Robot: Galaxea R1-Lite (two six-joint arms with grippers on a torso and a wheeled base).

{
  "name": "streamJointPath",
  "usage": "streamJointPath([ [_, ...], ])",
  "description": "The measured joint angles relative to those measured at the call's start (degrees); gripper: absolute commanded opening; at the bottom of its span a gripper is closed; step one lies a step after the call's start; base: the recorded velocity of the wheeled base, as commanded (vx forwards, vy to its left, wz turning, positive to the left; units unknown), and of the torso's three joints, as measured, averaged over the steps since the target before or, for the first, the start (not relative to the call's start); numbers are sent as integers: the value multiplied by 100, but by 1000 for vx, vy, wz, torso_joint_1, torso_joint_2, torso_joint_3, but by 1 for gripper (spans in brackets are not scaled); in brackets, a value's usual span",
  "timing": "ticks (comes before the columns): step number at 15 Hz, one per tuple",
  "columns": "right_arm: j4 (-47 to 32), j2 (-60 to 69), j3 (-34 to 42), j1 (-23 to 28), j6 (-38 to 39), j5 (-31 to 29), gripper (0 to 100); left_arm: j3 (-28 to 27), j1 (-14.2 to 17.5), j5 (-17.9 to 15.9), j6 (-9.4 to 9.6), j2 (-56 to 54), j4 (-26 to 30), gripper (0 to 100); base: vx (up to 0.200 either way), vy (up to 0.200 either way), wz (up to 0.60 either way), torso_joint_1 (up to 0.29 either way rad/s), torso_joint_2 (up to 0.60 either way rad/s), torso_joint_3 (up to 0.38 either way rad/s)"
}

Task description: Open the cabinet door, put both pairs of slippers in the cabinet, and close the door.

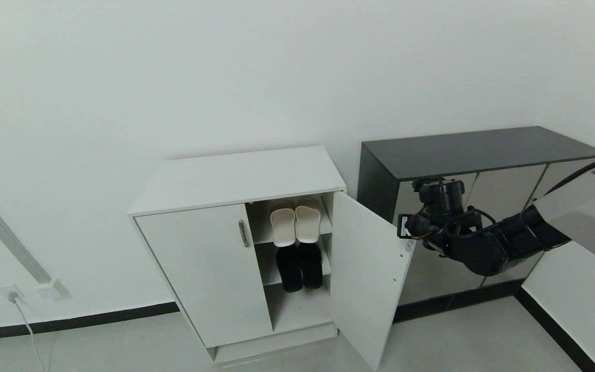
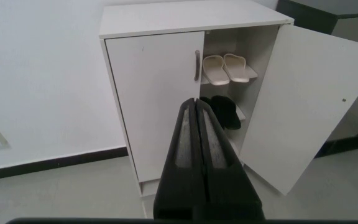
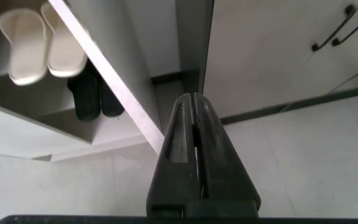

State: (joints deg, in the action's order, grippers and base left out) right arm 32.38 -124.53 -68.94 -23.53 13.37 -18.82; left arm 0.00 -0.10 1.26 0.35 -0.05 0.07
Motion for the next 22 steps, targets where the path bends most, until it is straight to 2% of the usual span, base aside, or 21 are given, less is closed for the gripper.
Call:
streamJointPath([
  [11,11,-205,105,-146,23,84,0,0,0,2,-9,0,2,0,0,0,0,0,0,0],
  [19,30,88,571,-885,134,79,0,0,0,5,-9,0,2,0,0,0,0,0,0,0],
  [22,30,156,692,-1381,291,88,0,0,0,5,-9,0,2,0,0,0,0,0,0,0],
])
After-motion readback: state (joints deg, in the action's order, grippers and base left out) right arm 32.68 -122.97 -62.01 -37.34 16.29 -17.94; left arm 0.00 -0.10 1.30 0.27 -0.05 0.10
